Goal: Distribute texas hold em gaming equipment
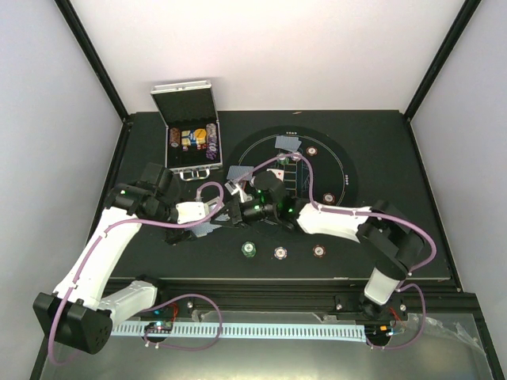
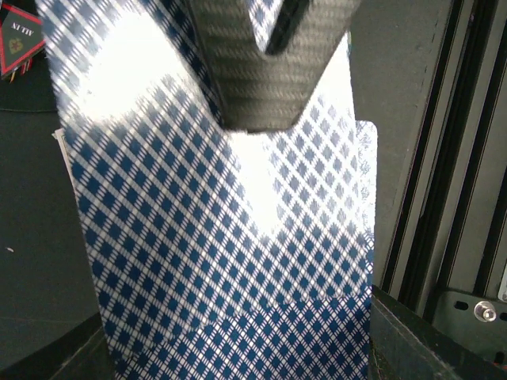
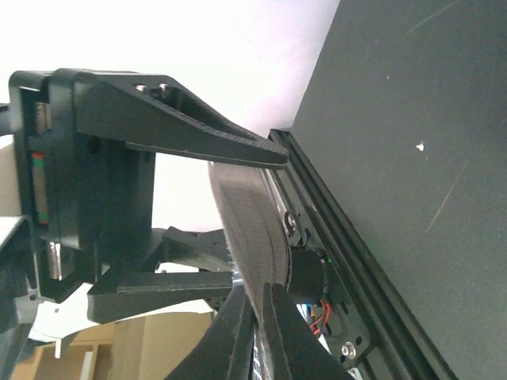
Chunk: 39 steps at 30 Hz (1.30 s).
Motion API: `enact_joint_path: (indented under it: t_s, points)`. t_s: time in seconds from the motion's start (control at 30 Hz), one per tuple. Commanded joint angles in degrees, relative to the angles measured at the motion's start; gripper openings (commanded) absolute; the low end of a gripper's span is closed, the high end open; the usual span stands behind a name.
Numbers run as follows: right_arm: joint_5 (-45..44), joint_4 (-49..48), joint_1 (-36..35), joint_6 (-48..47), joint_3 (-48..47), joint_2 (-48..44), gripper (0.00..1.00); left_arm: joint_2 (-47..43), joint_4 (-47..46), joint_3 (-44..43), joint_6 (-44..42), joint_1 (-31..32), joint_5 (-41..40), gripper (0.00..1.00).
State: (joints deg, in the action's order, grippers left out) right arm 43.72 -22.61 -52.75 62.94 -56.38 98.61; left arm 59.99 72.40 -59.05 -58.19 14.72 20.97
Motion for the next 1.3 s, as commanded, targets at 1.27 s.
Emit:
enact_joint_path:
  t_s: [1.27]
  points:
    - [-85.4, 16.3, 11.6, -101.4, -2.6, 6.6, 0.01, -1.1, 0.4, -0.8, 0.4, 0.1, -0.4, 0.02]
